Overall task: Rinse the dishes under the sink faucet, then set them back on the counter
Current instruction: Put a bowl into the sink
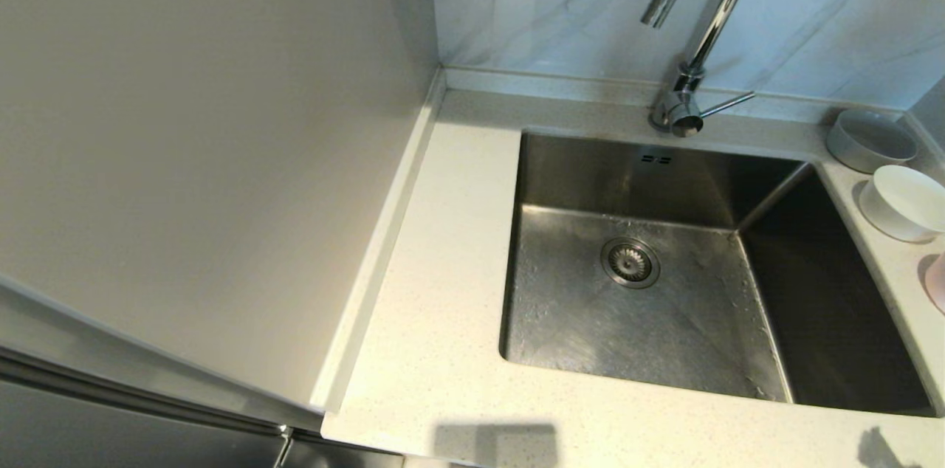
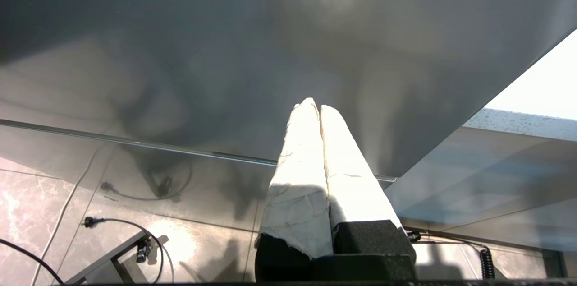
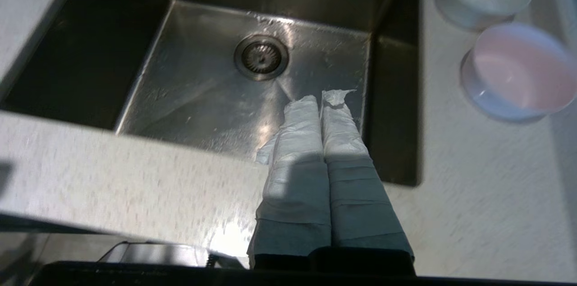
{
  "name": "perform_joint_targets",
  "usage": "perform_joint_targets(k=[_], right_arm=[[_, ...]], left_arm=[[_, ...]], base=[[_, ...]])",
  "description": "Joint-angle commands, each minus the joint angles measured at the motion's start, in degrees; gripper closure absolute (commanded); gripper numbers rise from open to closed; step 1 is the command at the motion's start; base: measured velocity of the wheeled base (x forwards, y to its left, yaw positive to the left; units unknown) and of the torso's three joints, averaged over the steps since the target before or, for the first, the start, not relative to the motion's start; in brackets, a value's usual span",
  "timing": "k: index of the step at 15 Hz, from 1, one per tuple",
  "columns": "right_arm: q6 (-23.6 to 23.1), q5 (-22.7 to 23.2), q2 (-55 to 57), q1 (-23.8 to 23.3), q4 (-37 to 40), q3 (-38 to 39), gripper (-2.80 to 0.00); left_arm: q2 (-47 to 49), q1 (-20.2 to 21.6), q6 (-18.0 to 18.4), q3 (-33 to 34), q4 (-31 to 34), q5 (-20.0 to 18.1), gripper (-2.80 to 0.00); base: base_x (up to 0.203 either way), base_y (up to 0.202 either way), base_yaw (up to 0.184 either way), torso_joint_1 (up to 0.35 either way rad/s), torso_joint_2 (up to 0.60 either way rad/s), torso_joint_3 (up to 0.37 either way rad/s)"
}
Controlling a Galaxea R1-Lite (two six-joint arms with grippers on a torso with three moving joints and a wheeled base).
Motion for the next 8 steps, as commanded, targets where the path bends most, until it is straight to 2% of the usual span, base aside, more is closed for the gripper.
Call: perform_joint_targets(k=[1,3,5,7,8], right_arm=[[-1.0,-0.4,18.7,-1.8,2.6,-14.7,0.00],[-2.4,-1.4,30.6,-5.9,9.8,-32.7,0.00],[-5.3,-0.9,41.6,-12.2,21.4,-51.0,0.00],[-12.9,4.9,52.4,-22.5,34.6,-68.2,0.00],[-19.5,10.6,58.4,-28.9,39.9,-74.9,0.00]], left_arm=[[-0.2,0.0,0.0,0.0,0.0,0.0,0.00],[-0.2,0.0,0.0,0.0,0.0,0.0,0.00],[-0.2,0.0,0.0,0.0,0.0,0.0,0.00],[-0.2,0.0,0.0,0.0,0.0,0.0,0.00],[-0.2,0.0,0.0,0.0,0.0,0.0,0.00]], base=[[0.000,0.000,0.000,0.000,0.00,0.000],[0.000,0.000,0.000,0.000,0.00,0.000],[0.000,0.000,0.000,0.000,0.00,0.000],[0.000,0.000,0.000,0.000,0.00,0.000],[0.000,0.000,0.000,0.000,0.00,0.000]])
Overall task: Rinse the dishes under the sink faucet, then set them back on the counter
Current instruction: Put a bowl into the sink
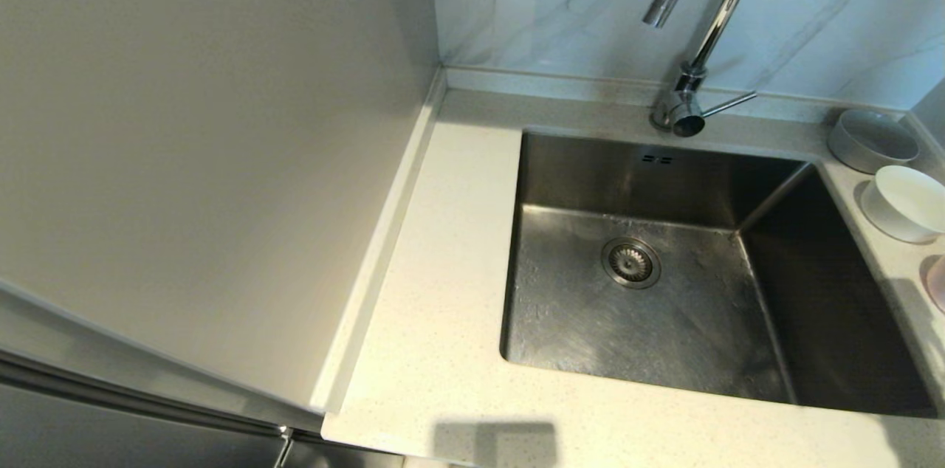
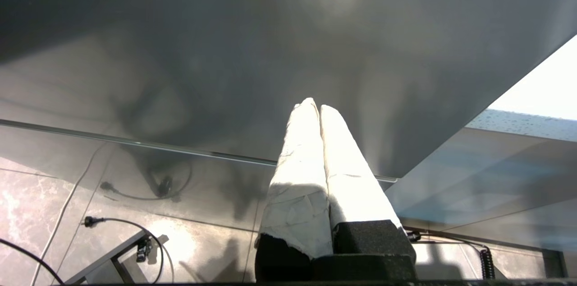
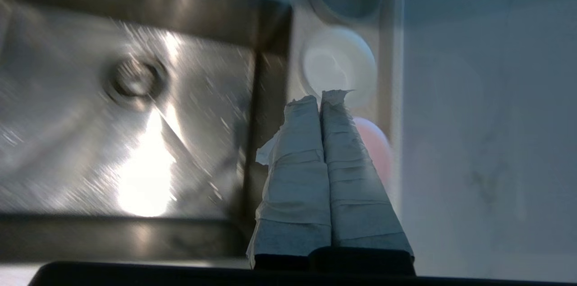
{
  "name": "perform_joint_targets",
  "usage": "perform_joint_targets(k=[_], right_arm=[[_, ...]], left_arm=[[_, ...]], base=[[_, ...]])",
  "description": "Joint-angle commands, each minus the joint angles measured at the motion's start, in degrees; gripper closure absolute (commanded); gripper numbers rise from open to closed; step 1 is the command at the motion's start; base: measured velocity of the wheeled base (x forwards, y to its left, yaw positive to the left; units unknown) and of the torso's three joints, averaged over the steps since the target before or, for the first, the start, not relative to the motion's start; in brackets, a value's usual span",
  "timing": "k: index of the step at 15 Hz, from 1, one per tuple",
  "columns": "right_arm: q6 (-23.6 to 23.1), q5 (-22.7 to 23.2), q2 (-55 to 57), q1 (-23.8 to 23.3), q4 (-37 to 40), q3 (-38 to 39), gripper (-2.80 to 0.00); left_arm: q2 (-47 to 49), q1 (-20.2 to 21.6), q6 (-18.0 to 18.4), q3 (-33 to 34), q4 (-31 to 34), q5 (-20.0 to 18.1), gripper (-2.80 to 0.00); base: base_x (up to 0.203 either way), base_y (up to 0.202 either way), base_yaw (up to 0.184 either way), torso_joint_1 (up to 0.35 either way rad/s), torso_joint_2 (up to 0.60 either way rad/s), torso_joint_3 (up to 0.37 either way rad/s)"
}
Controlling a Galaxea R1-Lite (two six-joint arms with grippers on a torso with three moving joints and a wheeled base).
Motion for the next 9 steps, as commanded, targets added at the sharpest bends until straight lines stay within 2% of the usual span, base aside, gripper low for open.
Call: perform_joint_targets(k=[1,3,5,7,9], right_arm=[[-13.6,11.4,18.3,-11.1,11.8,-13.5,0.00],[-26.4,20.9,26.3,-15.5,14.6,-18.6,0.00],[-34.8,24.2,32.2,-16.9,12.0,-20.2,0.00],[-37.7,25.2,37.5,-16.4,9.5,-22.6,0.00],[-38.3,25.4,41.9,-15.2,5.3,-24.8,0.00]], left_arm=[[-0.2,0.0,0.0,0.0,0.0,0.0,0.00],[-0.2,0.0,0.0,0.0,0.0,0.0,0.00],[-0.2,0.0,0.0,0.0,0.0,0.0,0.00],[-0.2,0.0,0.0,0.0,0.0,0.0,0.00],[-0.2,0.0,0.0,0.0,0.0,0.0,0.00]], base=[[0.000,0.000,0.000,0.000,0.00,0.000],[0.000,0.000,0.000,0.000,0.00,0.000],[0.000,0.000,0.000,0.000,0.00,0.000],[0.000,0.000,0.000,0.000,0.00,0.000],[0.000,0.000,0.000,0.000,0.00,0.000]])
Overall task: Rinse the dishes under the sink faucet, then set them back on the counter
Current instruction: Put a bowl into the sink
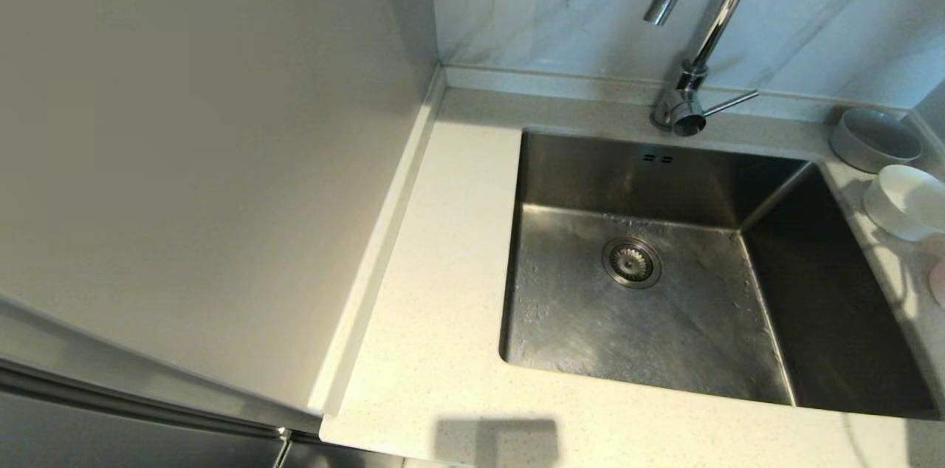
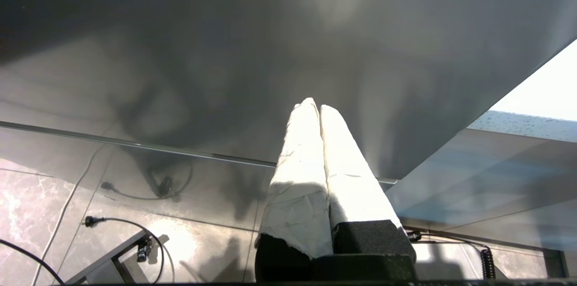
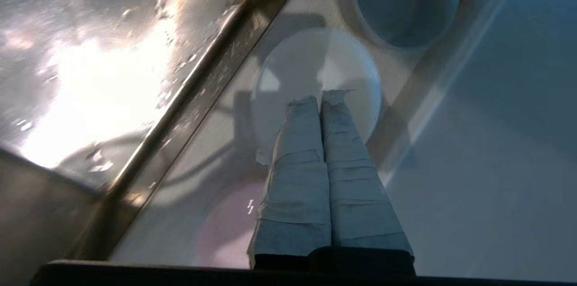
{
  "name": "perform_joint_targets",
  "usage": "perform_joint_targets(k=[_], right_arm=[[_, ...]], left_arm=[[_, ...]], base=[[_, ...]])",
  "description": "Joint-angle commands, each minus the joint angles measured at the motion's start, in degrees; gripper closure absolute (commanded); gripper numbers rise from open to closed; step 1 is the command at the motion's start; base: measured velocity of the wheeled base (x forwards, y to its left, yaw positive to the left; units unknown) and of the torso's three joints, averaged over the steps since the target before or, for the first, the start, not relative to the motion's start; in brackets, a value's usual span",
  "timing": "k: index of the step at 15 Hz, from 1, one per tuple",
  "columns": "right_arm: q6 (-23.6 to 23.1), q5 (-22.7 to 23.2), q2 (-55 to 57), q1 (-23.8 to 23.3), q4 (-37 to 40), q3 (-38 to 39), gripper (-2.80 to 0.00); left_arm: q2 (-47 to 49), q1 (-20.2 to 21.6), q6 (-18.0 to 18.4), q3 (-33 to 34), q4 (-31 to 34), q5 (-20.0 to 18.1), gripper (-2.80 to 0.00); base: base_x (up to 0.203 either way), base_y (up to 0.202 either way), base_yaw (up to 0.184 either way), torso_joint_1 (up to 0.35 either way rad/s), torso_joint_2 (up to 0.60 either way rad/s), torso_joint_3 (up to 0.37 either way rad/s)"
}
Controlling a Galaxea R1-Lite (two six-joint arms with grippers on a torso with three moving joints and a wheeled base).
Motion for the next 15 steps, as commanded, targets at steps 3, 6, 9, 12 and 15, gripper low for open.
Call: perform_joint_targets(k=[3,6,9,12,15], right_arm=[[0.5,0.0,10.6,2.8,-13.4,-1.7,0.00],[3.0,-0.6,11.2,4.9,-14.5,-1.7,0.00],[8.7,-3.3,10.8,6.5,-14.2,-1.7,0.00],[12.4,-3.6,10.8,8.1,-14.2,-1.7,-2.80],[13.8,-4.3,12.3,9.8,-15.8,-1.8,-2.80]], left_arm=[[-0.2,0.0,-0.1,0.0,0.0,0.0,0.00],[-0.2,0.0,-0.1,0.0,0.0,0.0,0.00],[-0.2,0.0,-0.1,0.0,0.0,0.0,0.00],[-0.2,0.0,-0.1,0.0,0.0,0.0,0.00],[-0.2,0.0,0.0,0.0,0.0,0.0,0.00]], base=[[0.000,0.000,0.000,0.000,0.00,0.000],[0.000,0.000,0.000,0.000,0.00,0.000],[0.000,0.000,0.000,0.000,0.00,0.000],[0.000,0.000,0.000,0.000,0.00,0.000],[0.000,0.000,0.000,0.000,0.00,0.000]])
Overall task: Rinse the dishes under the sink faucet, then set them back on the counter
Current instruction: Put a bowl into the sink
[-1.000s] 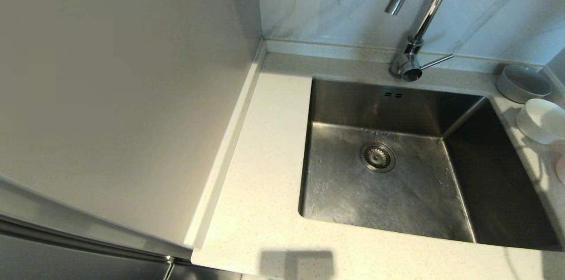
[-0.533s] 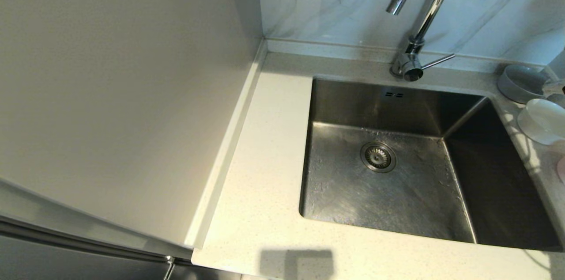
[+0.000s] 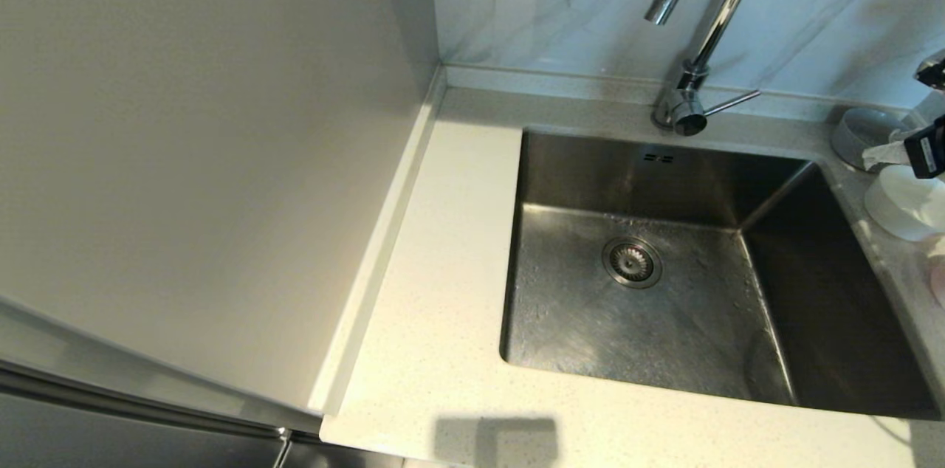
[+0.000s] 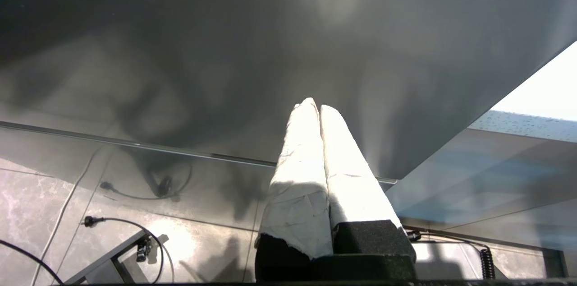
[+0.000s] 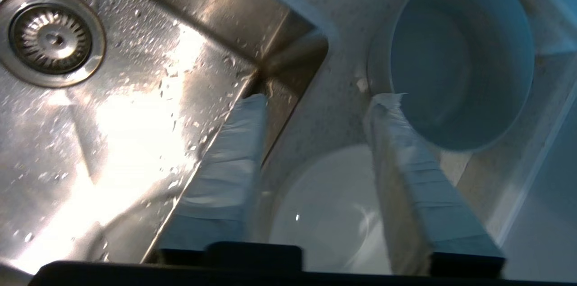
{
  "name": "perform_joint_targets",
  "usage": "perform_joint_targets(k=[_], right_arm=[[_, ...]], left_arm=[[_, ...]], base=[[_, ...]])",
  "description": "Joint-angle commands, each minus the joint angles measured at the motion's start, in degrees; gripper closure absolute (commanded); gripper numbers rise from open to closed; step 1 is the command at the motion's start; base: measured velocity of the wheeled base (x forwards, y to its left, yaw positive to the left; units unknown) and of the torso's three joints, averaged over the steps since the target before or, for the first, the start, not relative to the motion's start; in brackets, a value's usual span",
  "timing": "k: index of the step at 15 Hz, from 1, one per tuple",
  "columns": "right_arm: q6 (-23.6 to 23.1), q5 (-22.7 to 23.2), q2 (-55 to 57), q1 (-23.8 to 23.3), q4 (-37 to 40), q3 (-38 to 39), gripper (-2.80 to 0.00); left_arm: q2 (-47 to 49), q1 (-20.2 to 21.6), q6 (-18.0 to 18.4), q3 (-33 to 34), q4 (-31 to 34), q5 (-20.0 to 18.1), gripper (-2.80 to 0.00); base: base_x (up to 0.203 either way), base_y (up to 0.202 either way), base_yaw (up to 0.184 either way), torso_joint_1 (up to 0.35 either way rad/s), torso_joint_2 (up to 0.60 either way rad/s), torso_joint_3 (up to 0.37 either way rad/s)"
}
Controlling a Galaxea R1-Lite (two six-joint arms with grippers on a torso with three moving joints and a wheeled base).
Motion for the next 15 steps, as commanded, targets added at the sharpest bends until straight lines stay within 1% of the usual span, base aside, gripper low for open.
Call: perform_joint_targets(k=[1,3,5,8,10,12,15], right_arm=[[0.0,-1.3,1.7,0.9,-2.7,0.0,-2.80],[0.9,-4.8,3.9,1.6,-8.2,-0.1,-2.80],[2.0,-9.5,5.7,2.4,-12.1,-0.3,-2.80],[2.1,-13.3,7.2,2.9,-14.7,-0.3,-2.80],[2.1,-15.1,8.1,2.9,-16.0,-0.3,-2.80],[2.1,-15.8,9.0,2.9,-17.4,-0.4,-2.80],[2.2,-16.9,9.7,2.9,-17.5,-0.4,-2.80]], left_arm=[[-0.2,0.0,0.0,0.0,0.0,0.0,0.00],[-0.2,0.0,0.0,0.0,0.0,0.0,0.00],[-0.2,0.0,0.0,0.0,0.0,0.0,0.00],[-0.2,0.0,0.0,0.0,0.0,0.0,0.00],[-0.2,0.0,0.0,0.0,0.0,0.0,0.00],[-0.2,0.0,0.0,0.0,0.0,0.0,0.00],[-0.2,0.0,0.0,0.0,0.0,0.0,0.00]], base=[[0.000,0.000,0.000,0.000,0.00,0.000],[0.000,0.000,0.000,0.000,0.00,0.000],[0.000,0.000,0.000,0.000,0.00,0.000],[0.000,0.000,0.000,0.000,0.00,0.000],[0.000,0.000,0.000,0.000,0.00,0.000],[0.000,0.000,0.000,0.000,0.00,0.000],[0.000,0.000,0.000,0.000,0.00,0.000]])
